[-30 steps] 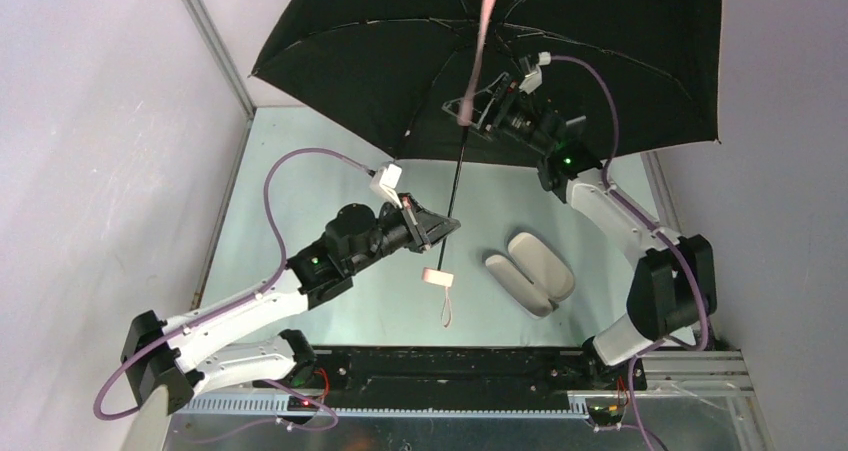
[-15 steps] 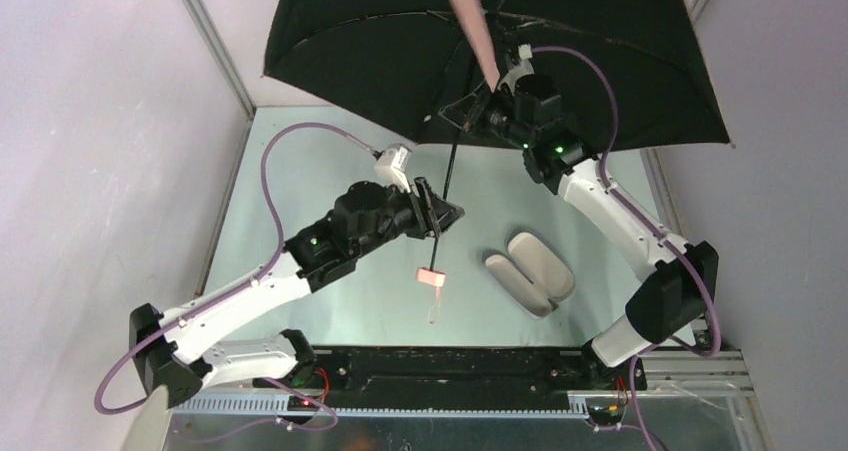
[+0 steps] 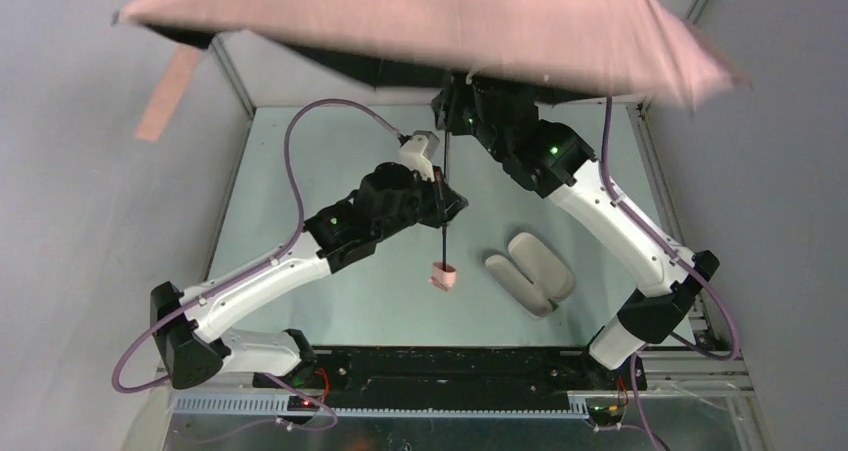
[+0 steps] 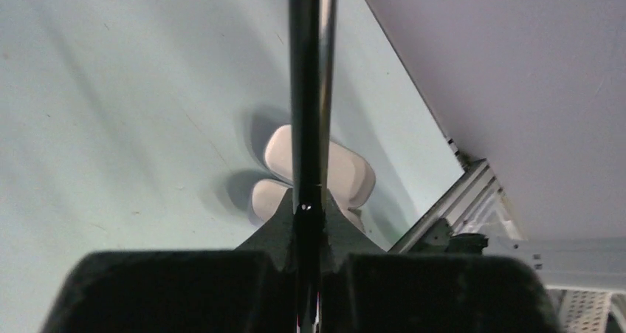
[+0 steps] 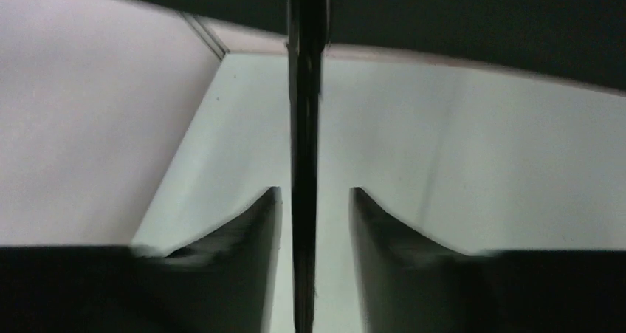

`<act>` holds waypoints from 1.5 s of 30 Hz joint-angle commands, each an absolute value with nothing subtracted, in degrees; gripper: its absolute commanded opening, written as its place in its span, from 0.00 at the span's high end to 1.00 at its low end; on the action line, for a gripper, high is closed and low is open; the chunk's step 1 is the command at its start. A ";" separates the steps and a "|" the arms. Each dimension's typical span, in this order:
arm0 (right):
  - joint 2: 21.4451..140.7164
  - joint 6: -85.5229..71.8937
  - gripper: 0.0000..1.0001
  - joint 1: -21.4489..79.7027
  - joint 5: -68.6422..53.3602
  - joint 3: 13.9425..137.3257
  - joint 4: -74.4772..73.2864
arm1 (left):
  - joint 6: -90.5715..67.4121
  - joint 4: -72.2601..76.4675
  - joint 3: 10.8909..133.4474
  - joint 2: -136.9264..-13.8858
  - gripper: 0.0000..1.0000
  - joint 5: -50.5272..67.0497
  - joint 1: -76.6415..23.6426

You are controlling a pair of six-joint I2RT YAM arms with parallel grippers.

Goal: Put away the umbrella

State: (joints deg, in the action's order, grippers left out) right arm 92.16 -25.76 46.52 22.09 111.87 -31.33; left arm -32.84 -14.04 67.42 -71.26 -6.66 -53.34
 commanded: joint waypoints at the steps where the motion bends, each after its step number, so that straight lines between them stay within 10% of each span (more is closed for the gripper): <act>1: 91.52 -24.93 0.30 44.44 16.59 110.21 -34.06 | -39.21 -6.26 66.32 -71.79 1.00 -5.63 -49.38; 7: 83.42 -39.41 0.01 26.98 -20.04 86.06 -12.92 | -52.56 16.00 51.89 -71.00 1.00 5.19 -45.77; 18: 86.65 -61.28 0.00 15.04 -43.21 69.75 25.60 | -54.44 17.97 51.11 -70.97 1.00 8.51 -45.39; 27: 91.74 -79.28 0.01 15.07 -40.56 71.45 47.20 | -58.60 28.78 52.53 -70.40 1.00 18.15 -45.56; 45: 96.98 -80.56 0.13 19.60 -22.88 84.13 37.04 | -55.78 28.44 57.56 -69.93 1.00 22.04 -48.03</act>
